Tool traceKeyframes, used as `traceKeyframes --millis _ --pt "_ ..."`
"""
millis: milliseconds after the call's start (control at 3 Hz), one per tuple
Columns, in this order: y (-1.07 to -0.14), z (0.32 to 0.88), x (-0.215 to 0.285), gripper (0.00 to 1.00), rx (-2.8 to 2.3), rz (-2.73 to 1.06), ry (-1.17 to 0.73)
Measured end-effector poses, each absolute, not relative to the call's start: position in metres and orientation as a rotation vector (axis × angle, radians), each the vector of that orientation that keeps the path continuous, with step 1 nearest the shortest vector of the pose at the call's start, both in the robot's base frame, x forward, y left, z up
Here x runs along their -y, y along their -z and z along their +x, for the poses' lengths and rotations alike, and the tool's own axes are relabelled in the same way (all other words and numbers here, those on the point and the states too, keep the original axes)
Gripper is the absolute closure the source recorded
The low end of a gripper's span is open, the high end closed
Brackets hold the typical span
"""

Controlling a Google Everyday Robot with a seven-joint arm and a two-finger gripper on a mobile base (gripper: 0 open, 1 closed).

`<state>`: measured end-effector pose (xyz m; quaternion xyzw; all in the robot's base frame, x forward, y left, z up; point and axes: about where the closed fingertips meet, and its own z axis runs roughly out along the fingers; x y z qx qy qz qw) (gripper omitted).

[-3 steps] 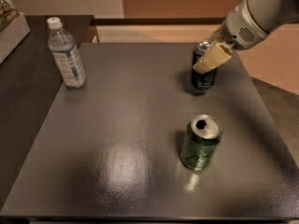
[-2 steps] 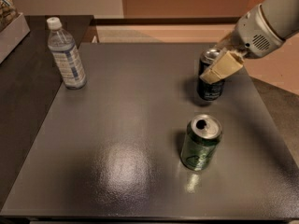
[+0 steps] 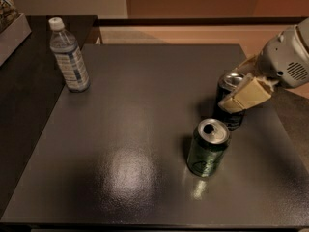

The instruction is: Move pepsi can near green can

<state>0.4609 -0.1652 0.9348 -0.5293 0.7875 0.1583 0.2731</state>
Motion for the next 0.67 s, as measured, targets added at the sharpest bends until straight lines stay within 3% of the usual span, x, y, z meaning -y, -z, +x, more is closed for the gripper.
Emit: traceKeyframes --millis 333,667 --pt "-0.927 0.434 0.166 1.0 -2.128 -1.39 -0.455" --pt "-0.92 0.421 0.166 0.83 -2.125 -1.355 -0.476"
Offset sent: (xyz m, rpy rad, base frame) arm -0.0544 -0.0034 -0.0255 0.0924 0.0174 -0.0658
